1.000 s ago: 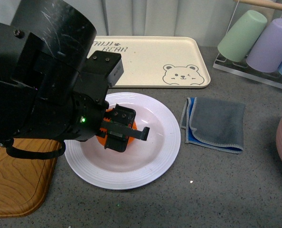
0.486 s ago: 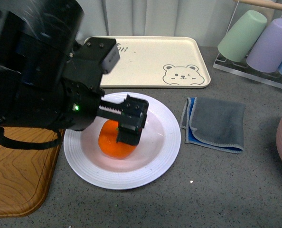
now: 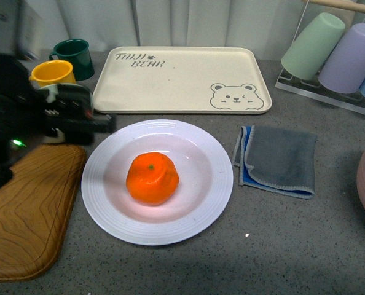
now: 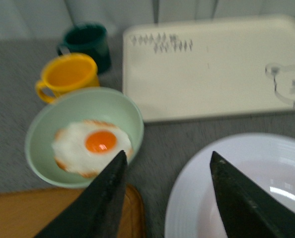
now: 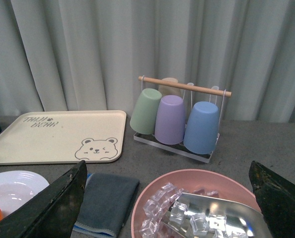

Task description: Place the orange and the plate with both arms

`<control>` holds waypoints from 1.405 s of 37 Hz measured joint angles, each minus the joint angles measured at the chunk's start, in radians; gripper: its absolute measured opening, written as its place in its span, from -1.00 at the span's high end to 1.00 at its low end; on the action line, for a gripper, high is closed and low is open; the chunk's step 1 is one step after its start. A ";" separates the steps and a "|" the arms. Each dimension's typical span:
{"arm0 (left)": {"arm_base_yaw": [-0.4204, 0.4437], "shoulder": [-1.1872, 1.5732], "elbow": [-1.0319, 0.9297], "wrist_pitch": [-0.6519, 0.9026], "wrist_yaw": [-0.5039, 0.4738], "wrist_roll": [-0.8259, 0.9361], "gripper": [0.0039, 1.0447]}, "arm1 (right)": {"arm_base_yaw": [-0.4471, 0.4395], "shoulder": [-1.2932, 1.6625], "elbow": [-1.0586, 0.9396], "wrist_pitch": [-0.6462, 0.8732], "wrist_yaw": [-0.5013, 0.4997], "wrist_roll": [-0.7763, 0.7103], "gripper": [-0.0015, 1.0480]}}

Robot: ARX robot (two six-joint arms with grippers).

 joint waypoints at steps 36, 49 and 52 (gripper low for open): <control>0.346 -1.056 -0.427 -0.365 0.322 0.011 0.93 | 0.000 0.000 0.000 0.000 0.000 0.000 -0.82; 0.352 -1.279 -0.430 -0.563 0.327 0.011 0.93 | 0.000 0.000 0.000 0.000 -0.001 0.000 -0.82; 0.352 -1.341 -0.431 -0.621 0.328 0.011 0.93 | 0.000 0.000 0.000 0.000 -0.001 0.000 -0.82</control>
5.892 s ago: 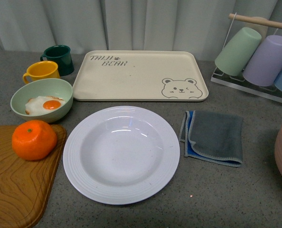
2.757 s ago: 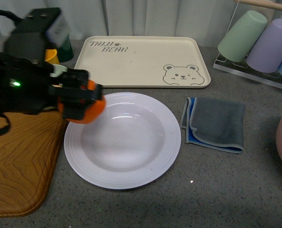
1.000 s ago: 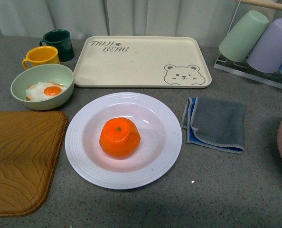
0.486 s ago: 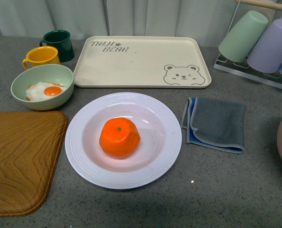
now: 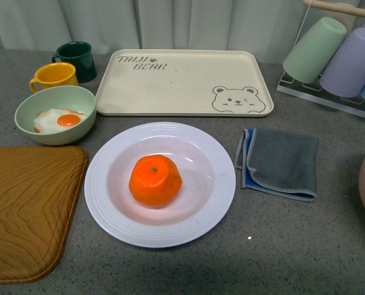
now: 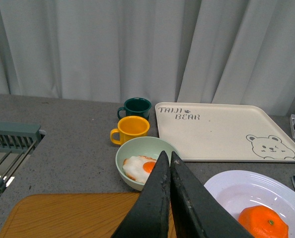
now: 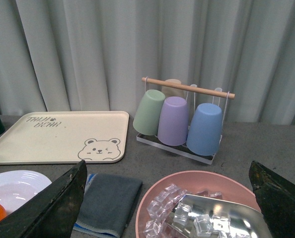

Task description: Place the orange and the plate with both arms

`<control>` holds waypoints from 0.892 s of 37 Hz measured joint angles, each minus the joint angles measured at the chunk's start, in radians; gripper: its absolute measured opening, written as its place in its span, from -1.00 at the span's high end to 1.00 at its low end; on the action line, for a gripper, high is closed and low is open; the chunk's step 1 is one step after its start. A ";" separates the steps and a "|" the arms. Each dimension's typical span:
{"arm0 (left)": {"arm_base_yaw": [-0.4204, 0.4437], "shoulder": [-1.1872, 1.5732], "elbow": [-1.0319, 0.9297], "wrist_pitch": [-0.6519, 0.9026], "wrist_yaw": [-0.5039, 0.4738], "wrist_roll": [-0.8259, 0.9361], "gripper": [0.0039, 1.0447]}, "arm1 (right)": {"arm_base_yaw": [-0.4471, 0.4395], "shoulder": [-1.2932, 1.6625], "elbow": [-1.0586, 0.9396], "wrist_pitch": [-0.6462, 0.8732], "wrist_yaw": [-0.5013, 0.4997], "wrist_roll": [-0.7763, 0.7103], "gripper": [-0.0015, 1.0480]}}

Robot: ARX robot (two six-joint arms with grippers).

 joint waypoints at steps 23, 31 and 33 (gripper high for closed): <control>0.000 -0.278 0.000 -0.267 0.000 0.000 0.93 | 0.000 0.000 0.000 0.000 0.000 0.000 -0.82; 0.000 -0.324 0.000 -0.315 0.000 0.000 0.93 | 0.000 0.000 0.000 0.000 0.000 0.000 -0.82; 0.000 -0.333 0.000 -0.324 0.000 0.000 0.93 | 0.000 0.000 0.000 0.000 0.000 0.000 -0.82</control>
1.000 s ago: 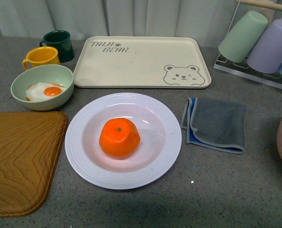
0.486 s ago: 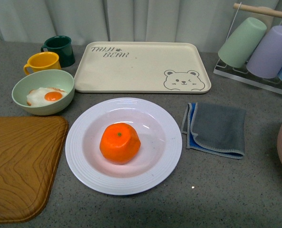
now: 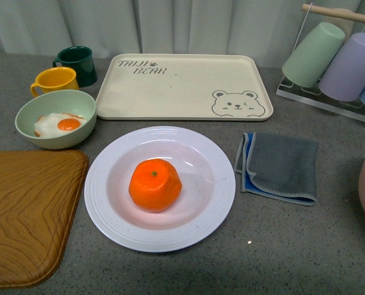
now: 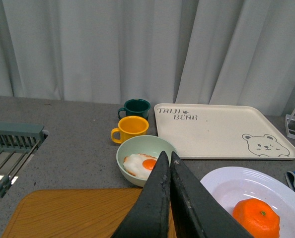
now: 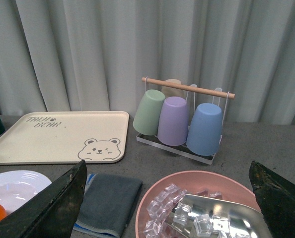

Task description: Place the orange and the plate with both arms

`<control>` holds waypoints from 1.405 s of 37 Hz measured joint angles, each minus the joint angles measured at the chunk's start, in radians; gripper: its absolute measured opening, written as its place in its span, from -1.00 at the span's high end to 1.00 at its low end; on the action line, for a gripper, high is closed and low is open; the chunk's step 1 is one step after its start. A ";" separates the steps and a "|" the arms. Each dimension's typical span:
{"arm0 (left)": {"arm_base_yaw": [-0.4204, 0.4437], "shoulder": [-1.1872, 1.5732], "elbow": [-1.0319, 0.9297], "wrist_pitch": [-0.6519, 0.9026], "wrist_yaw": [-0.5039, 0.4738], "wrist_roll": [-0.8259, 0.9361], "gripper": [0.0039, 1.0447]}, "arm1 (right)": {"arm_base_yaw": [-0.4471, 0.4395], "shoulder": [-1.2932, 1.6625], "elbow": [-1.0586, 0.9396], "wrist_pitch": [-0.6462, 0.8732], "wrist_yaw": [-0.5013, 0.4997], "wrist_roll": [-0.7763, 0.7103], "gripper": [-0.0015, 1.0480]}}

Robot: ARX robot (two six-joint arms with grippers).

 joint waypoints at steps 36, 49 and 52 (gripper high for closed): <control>0.000 -0.176 0.000 -0.182 0.002 0.002 -0.91 | 0.233 1.230 0.310 0.281 -0.137 0.273 -0.82; 0.000 -0.176 0.000 -0.182 0.002 0.002 -0.88 | 0.206 1.754 0.547 0.359 -0.522 0.721 -0.82; 0.000 -0.176 0.000 -0.182 0.002 0.002 -0.88 | 0.212 1.832 0.581 0.370 -0.536 0.745 -0.82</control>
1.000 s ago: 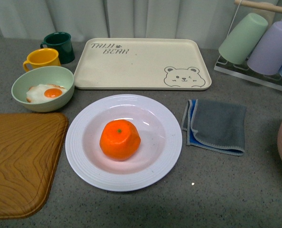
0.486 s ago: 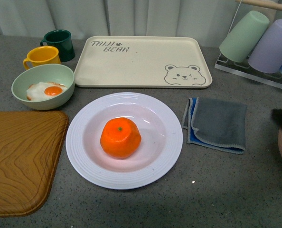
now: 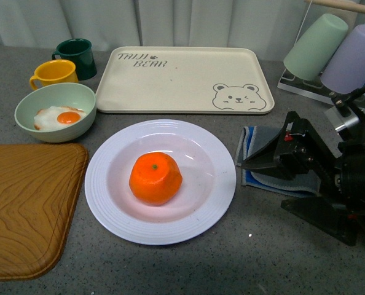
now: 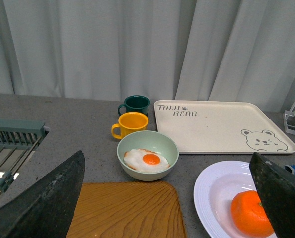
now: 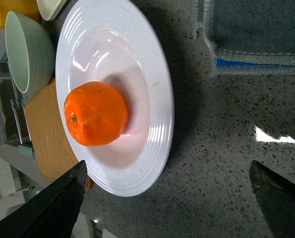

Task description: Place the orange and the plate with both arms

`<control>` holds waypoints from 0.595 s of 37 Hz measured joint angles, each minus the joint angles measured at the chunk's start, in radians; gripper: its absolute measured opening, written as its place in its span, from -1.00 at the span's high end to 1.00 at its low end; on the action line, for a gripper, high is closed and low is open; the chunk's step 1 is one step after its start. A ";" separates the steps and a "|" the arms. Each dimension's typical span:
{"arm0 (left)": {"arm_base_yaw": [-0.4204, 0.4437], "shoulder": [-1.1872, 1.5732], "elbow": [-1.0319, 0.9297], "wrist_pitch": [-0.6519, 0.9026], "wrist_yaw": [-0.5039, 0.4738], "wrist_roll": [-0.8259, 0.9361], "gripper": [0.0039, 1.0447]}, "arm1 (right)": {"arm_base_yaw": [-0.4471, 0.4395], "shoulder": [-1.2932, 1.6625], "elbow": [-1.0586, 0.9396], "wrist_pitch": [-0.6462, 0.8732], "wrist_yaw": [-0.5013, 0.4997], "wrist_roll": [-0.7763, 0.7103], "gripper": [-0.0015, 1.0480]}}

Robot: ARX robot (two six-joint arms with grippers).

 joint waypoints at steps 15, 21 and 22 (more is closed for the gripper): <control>0.000 0.000 0.000 0.000 0.000 0.000 -0.88 | 0.095 0.254 0.179 0.069 -0.028 0.200 -0.82; 0.000 0.000 0.000 0.000 0.000 0.000 -0.88 | 0.102 0.313 0.267 -0.014 -0.014 0.214 -0.71; 0.000 0.000 0.000 0.000 0.000 0.000 -0.88 | 0.102 0.322 0.284 -0.028 -0.012 0.213 -0.61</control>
